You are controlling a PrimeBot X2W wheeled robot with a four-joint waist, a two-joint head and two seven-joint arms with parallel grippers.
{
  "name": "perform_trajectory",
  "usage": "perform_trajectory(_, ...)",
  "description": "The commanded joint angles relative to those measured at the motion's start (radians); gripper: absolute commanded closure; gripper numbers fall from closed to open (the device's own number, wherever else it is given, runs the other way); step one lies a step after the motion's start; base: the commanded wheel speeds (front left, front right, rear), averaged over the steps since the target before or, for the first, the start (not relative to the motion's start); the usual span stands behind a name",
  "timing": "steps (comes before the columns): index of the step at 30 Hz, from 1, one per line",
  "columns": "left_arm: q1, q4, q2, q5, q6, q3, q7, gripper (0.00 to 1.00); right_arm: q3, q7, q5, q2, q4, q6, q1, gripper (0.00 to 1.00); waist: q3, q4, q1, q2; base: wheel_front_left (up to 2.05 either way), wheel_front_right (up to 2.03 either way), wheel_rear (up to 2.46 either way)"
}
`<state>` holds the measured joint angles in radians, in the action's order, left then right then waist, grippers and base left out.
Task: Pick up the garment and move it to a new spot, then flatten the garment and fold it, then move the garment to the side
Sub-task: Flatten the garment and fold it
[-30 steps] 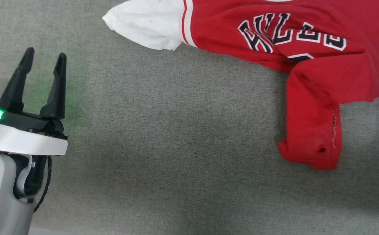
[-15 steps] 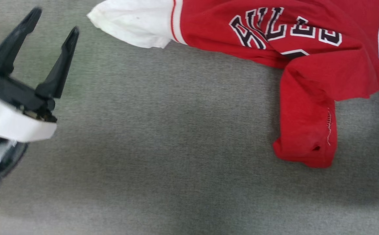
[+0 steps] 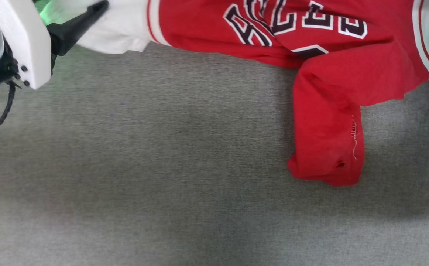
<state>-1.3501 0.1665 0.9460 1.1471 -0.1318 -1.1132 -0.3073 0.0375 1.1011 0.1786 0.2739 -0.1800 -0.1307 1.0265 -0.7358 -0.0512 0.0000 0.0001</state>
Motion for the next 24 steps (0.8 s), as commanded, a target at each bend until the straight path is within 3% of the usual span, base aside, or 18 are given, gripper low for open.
perform_trajectory(1, -0.022, 0.010, 0.001, 0.029, 0.002, -0.016, -0.020, 0.00, -0.024, 0.010, 0.013, -0.030, -0.038, 0.000, -0.030, 1.00, -0.015, 0.014, 0.0000, -0.0001, 0.00, 0.00, 0.00)
perform_trajectory(8, -0.112, 0.057, 0.006, 0.197, 0.003, -0.147, -0.184, 0.00, -0.060, -0.002, 0.024, -0.042, -0.055, 0.000, -0.025, 1.00, -0.034, 0.031, 0.0000, -0.0001, 0.00, 0.00, 0.00)
perform_trajectory(9, -0.116, 0.045, 0.006, 0.209, 0.003, -0.155, -0.196, 0.16, -0.064, -0.007, 0.027, -0.040, -0.057, 0.000, -0.024, 1.00, -0.034, 0.032, 0.0000, -0.0001, 0.00, 0.00, 0.00)
perform_trajectory(10, -0.116, 0.032, 0.007, 0.223, 0.002, -0.161, -0.202, 0.67, -0.066, -0.011, 0.029, -0.039, -0.059, 0.000, -0.023, 1.00, -0.034, 0.033, 0.0000, -0.0001, 0.00, 0.00, 0.00)
perform_trajectory(11, -0.114, 0.024, 0.009, 0.240, 0.001, -0.164, -0.206, 1.00, -0.069, -0.016, 0.030, -0.039, -0.059, 0.000, -0.022, 1.00, -0.033, 0.034, 0.0000, -0.0001, 0.00, 0.00, 0.00)
perform_trajectory(17, -0.123, 0.021, 0.018, 0.255, 0.001, -0.166, -0.134, 1.00, -0.053, -0.083, 0.042, -0.042, -0.022, 0.000, 0.004, 1.00, -0.018, 0.039, 0.0000, -0.0001, 0.00, 0.00, 0.00)
perform_trajectory(24, -0.171, 0.111, 0.001, 0.243, 0.002, -0.152, 0.072, 1.00, -0.011, -0.206, 0.017, -0.029, -0.004, 0.000, 0.070, 1.00, 0.017, 0.044, 0.0000, -0.0001, 0.00, 0.00, 0.00)
